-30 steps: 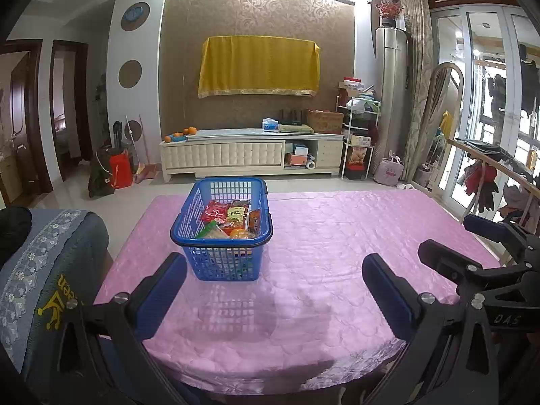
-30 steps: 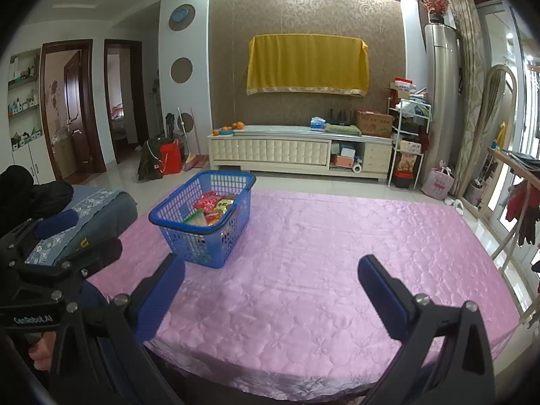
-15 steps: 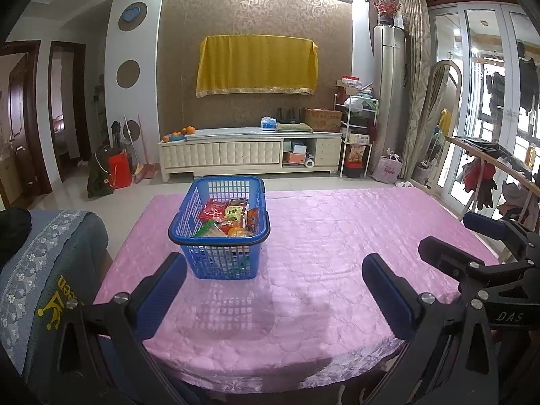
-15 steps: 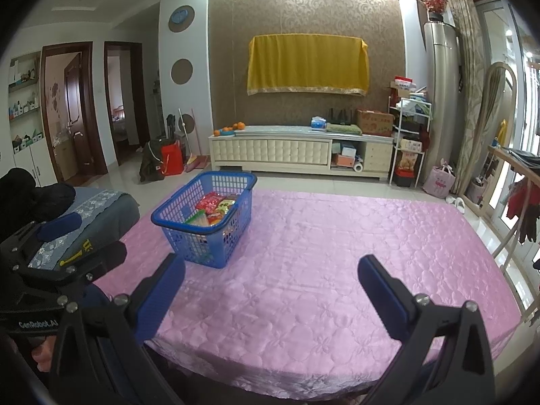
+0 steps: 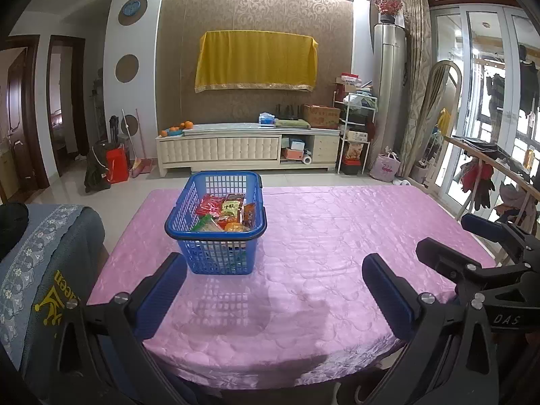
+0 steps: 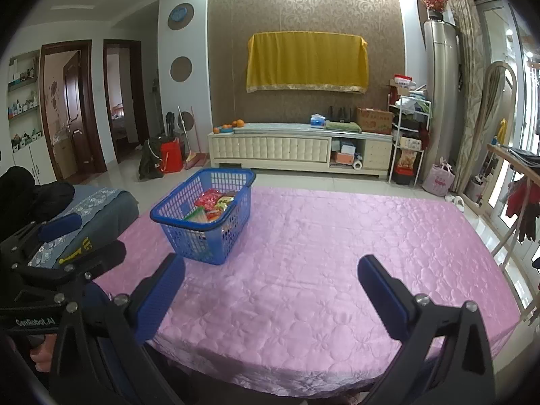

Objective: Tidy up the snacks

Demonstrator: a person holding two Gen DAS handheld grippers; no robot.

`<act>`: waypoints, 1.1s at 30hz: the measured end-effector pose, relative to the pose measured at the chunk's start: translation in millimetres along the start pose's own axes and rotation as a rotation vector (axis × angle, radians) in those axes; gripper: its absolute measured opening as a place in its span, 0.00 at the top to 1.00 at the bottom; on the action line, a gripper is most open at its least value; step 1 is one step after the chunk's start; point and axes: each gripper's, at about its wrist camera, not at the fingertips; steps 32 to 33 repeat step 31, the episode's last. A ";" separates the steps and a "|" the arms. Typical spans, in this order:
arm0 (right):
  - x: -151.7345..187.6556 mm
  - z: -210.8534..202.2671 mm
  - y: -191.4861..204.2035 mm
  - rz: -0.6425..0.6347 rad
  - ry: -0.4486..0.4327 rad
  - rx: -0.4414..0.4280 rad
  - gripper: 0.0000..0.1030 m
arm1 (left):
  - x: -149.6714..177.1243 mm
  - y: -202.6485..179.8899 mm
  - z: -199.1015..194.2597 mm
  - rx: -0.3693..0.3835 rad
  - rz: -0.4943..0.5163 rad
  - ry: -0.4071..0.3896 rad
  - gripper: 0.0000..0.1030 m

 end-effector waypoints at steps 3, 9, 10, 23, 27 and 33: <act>-0.1 -0.4 -0.2 0.000 0.002 -0.001 0.00 | -0.1 -0.2 -0.1 -0.003 0.002 0.000 0.00; 0.1 -0.7 0.3 0.000 0.003 -0.001 0.00 | 0.0 0.1 -0.3 -0.003 0.002 0.003 0.00; 0.1 -1.8 0.0 0.000 0.003 -0.001 0.00 | -0.1 0.1 -0.5 -0.002 0.002 0.003 0.00; -0.2 -2.1 -1.0 0.000 0.010 -0.007 0.00 | 0.9 0.1 0.1 0.000 0.002 0.009 0.00; -0.2 -2.4 -1.3 0.002 0.009 -0.008 0.00 | 0.7 -0.3 0.5 0.004 -0.001 0.012 0.00; 0.0 -2.6 -1.8 0.002 0.012 -0.006 0.00 | 1.0 -1.1 0.5 0.004 -0.003 0.016 0.00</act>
Point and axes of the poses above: each gripper's, at about its wrist camera, not at the fingertips, and z roughly the way its jaws point, y to its left, x to its underside, and after that the axes turned 3 degrees about x, right-handed
